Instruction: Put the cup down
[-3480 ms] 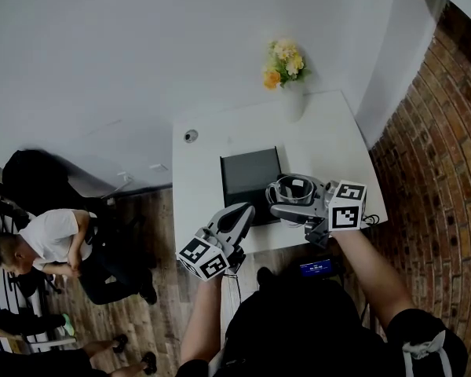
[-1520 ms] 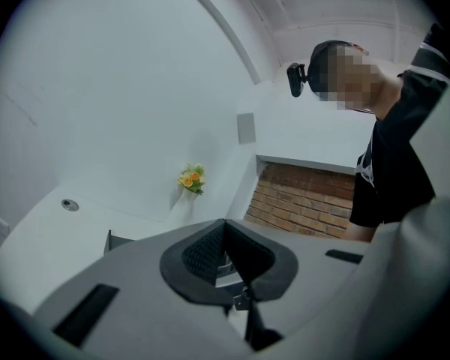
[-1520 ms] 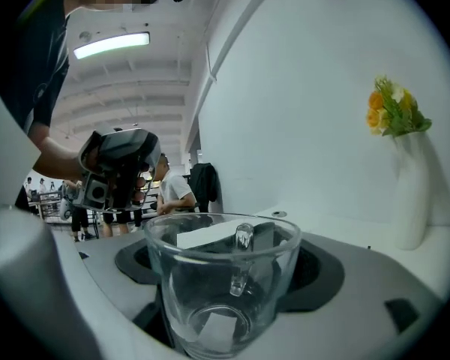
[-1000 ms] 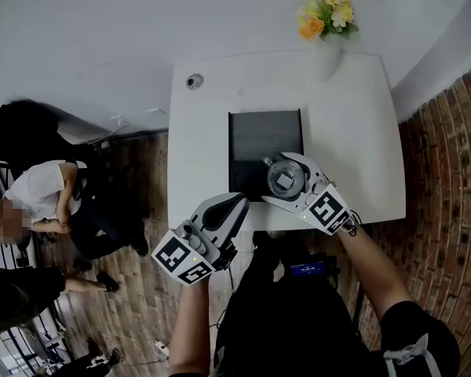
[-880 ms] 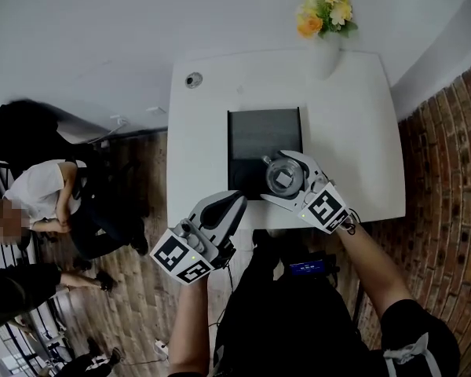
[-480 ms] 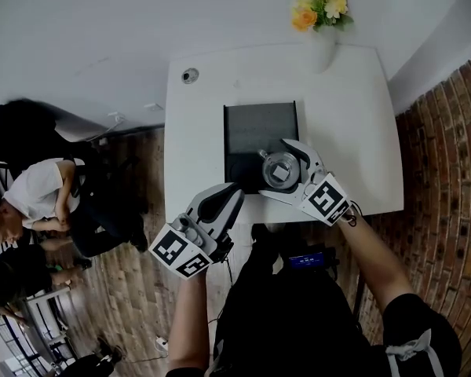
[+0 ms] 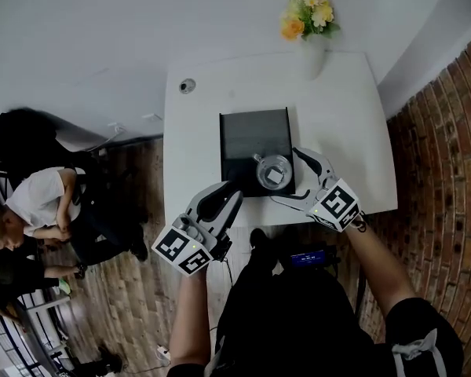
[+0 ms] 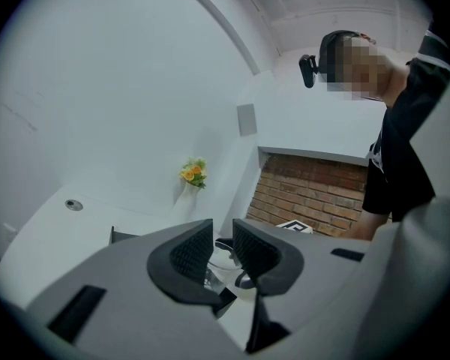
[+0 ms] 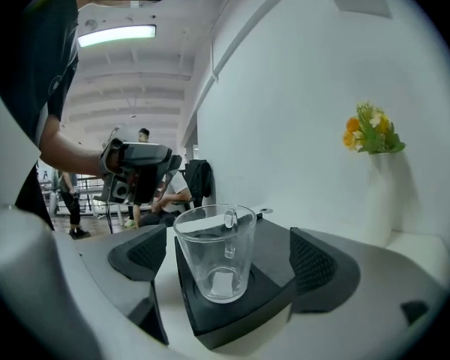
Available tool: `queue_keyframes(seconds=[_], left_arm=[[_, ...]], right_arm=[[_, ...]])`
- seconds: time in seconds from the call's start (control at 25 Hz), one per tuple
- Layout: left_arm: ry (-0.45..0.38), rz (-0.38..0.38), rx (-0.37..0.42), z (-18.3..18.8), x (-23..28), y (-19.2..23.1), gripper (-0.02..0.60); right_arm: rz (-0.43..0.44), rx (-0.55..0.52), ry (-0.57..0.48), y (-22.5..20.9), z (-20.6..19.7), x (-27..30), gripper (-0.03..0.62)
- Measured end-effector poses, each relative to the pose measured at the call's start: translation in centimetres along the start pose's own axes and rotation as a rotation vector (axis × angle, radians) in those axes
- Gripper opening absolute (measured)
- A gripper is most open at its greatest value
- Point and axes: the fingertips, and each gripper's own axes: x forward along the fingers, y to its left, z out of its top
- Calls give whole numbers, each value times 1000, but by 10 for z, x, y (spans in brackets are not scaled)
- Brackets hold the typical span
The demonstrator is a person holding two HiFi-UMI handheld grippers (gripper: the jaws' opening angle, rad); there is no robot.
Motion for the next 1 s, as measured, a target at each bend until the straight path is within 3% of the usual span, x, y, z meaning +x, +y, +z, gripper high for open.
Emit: queue_keyframes(seconds=[0.44, 0.64, 1.0], left_arm=[[-14, -29, 13, 1, 4, -12, 72], [-39, -34, 12, 3, 2, -17, 72], [-64, -25, 7, 0, -9, -23, 72]], right_arm=[[-73, 241, -130, -9, 41, -51, 499], [-44, 302, -197, 7, 71, -59, 485], [56, 322, -308, 34, 119, -62, 244]])
